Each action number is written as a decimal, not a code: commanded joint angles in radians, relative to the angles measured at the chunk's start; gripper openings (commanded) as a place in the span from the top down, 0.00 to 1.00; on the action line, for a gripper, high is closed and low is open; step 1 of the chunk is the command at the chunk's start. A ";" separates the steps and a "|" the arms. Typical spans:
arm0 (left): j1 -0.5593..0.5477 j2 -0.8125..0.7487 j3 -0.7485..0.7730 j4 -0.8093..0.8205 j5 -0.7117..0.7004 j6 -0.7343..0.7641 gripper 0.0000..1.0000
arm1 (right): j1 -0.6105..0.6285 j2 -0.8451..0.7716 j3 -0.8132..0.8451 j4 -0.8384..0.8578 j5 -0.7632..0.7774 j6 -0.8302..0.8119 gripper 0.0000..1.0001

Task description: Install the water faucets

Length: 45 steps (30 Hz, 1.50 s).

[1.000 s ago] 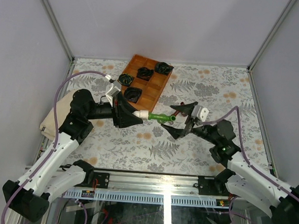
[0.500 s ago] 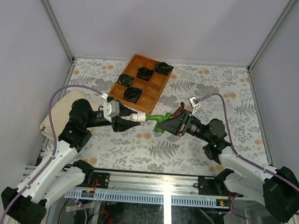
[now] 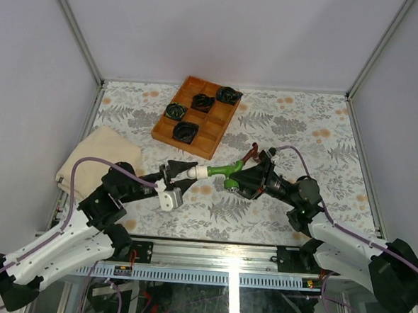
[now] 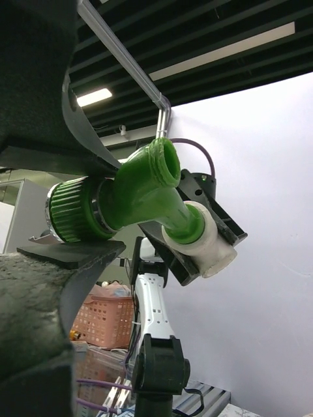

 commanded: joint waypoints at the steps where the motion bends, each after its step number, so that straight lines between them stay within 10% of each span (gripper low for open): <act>1: -0.072 0.011 -0.011 -0.071 -0.209 0.128 1.00 | 0.011 -0.128 0.051 -0.035 0.067 0.020 0.75; 7: -0.118 0.019 -0.026 -0.065 -0.287 0.102 1.00 | 0.011 -0.246 0.006 -0.177 0.143 0.003 0.54; 20: -0.396 0.093 -0.051 -0.124 -0.720 0.302 1.00 | 0.011 -0.233 -0.074 0.039 0.205 0.194 0.44; 29: -0.418 0.081 -0.040 -0.082 -0.723 0.173 1.00 | 0.010 -0.247 -0.085 -0.001 0.222 0.148 0.27; 39: -0.343 0.120 0.020 -0.055 -0.612 -0.321 1.00 | 0.011 -0.483 0.048 -1.054 0.484 -0.491 0.16; 45: -0.256 0.220 0.013 -0.076 -0.563 -0.594 1.00 | 0.011 -0.629 0.084 -1.356 0.759 -0.600 0.15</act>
